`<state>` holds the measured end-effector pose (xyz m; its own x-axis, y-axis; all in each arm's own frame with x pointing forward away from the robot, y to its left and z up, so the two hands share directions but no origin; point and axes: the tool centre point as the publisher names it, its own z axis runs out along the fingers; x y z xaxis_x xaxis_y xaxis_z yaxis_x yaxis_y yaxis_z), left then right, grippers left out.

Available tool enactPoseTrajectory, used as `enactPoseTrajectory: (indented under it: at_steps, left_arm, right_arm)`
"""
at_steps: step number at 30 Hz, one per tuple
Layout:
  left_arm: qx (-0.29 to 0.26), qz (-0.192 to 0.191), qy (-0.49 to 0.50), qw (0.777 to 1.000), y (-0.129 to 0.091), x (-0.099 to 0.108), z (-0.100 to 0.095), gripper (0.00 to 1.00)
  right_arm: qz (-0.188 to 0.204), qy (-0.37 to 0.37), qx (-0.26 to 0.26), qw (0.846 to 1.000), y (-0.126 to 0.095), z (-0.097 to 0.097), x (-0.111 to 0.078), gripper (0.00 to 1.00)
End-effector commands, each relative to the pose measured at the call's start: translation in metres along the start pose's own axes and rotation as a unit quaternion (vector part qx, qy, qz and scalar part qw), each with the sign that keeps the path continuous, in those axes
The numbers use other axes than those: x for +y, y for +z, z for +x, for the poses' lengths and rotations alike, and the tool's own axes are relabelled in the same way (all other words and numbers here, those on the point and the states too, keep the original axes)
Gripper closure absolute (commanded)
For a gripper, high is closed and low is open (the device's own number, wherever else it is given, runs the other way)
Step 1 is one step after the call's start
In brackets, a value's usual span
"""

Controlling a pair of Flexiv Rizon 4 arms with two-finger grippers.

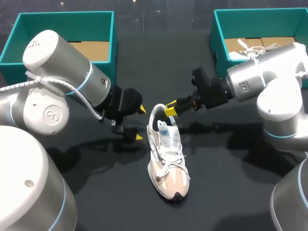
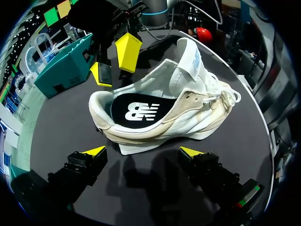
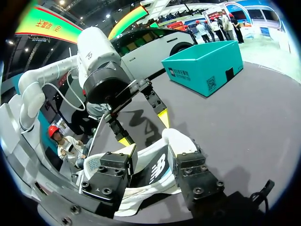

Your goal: Take the shoe out of the shoebox, open the shoe tongue, remove and reinsert the insole, then place the shoe into the shoebox

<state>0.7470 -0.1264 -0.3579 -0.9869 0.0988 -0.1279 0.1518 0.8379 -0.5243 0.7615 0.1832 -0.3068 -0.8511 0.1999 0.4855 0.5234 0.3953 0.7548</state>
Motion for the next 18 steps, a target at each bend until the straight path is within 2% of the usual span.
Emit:
enactPoseTrajectory:
  at_steps: [1, 2, 4, 7, 18]
  left_arm:
    - [-0.001, -0.003, 0.001, 1.000, -0.001, 0.000, 0.000, 0.00]
    - [-0.001, -0.003, 0.000, 1.000, -0.001, 0.000, 0.000, 0.00]
    - [-0.002, -0.003, -0.001, 1.000, -0.002, 0.000, -0.001, 0.00]
    - [-0.003, -0.003, -0.002, 1.000, -0.002, 0.001, -0.002, 0.00]
    - [-0.012, -0.014, -0.004, 1.000, -0.011, 0.010, -0.005, 0.00]
  right_arm:
    - [0.001, 0.000, -0.001, 1.000, 0.001, 0.000, 0.000, 0.59]
    - [0.001, 0.000, -0.001, 1.000, 0.001, 0.000, 0.000, 0.60]
    - [0.001, 0.000, -0.001, 1.000, 0.001, 0.000, 0.000, 0.69]
    - [0.001, 0.000, -0.001, 1.000, 0.001, 0.000, 0.000, 0.71]
    - [0.001, 0.000, -0.001, 1.000, 0.001, 0.000, 0.000, 0.64]
